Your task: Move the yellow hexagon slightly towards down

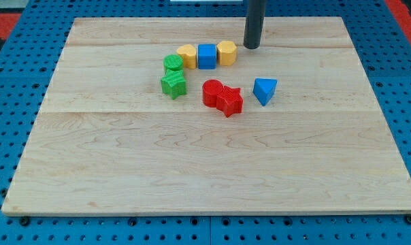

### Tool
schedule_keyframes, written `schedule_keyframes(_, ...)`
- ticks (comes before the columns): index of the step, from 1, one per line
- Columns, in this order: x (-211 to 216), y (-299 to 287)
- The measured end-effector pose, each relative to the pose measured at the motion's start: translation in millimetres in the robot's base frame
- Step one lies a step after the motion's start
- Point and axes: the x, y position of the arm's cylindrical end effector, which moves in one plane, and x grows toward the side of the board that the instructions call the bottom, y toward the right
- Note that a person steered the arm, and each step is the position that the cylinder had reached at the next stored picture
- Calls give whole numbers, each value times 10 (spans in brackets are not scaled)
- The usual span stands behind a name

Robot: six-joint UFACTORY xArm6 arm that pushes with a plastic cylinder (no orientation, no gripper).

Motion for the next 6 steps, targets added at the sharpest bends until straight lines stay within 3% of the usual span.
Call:
schedule_keyframes(1, 79, -332)
schedule_keyframes(4, 406, -297)
schedule_keyframes(5, 785, -52)
schedule_keyframes(6, 1114, -291)
